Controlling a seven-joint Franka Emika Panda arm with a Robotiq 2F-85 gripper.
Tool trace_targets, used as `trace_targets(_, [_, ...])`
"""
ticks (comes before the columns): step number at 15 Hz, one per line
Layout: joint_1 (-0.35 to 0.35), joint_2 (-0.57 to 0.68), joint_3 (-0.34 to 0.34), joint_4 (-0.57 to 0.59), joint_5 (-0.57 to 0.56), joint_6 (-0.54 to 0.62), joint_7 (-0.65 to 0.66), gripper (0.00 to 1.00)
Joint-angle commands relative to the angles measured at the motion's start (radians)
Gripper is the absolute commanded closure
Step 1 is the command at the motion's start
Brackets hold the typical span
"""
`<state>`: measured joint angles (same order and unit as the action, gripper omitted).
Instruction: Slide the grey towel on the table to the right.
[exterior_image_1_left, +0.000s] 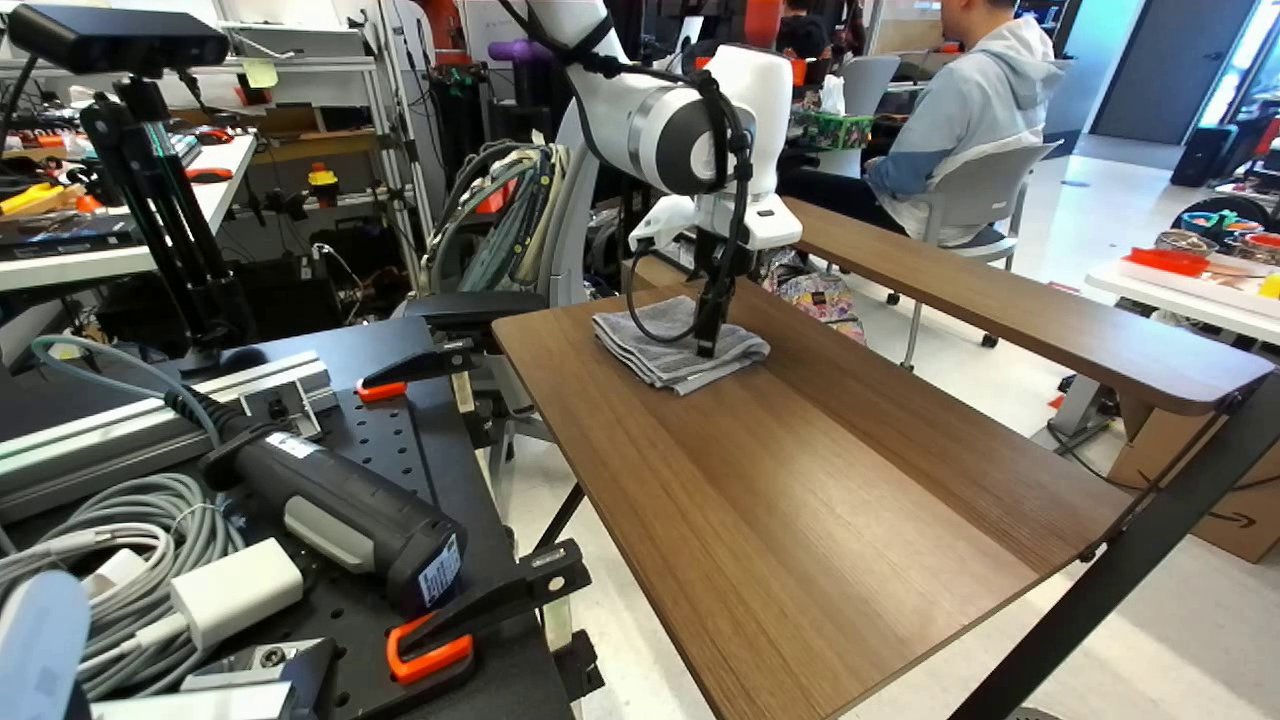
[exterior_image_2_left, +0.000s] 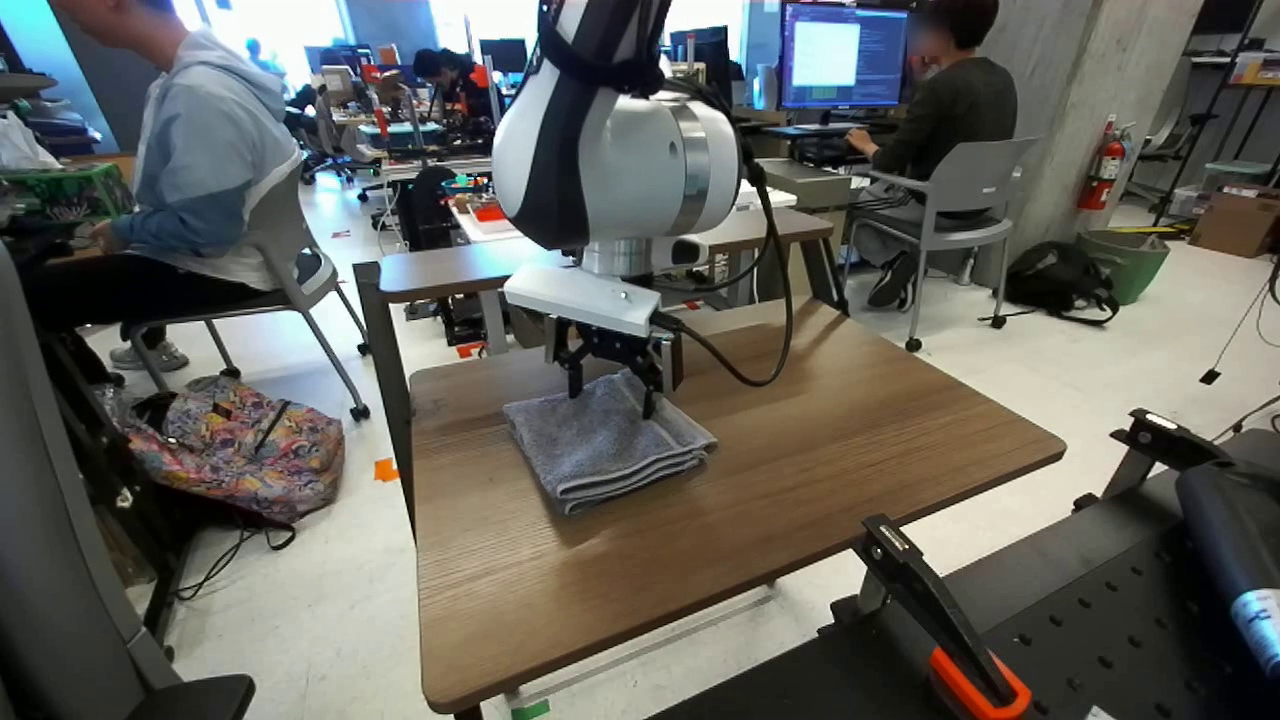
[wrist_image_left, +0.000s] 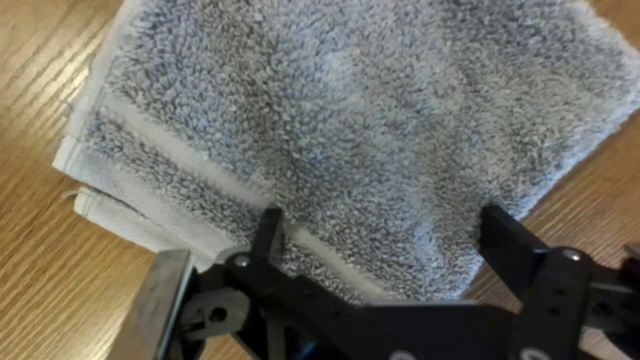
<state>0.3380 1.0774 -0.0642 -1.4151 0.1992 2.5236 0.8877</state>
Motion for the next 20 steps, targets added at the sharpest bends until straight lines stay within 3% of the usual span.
trace_targets(1, [-0.031,0.048,-0.020,0.081,-0.029,-0.068,0.033,0.00])
trace_targets(7, [-0.136,0.074,-0.057,0.125,-0.026,-0.112,0.025,0.00])
trace_targets(14, [-0.270,0.138,-0.150,0.235,-0.035,-0.138,0.061,0.00])
trace_targets(20, [-0.301,0.113,-0.124,0.236,-0.030,-0.181,0.043,0.00])
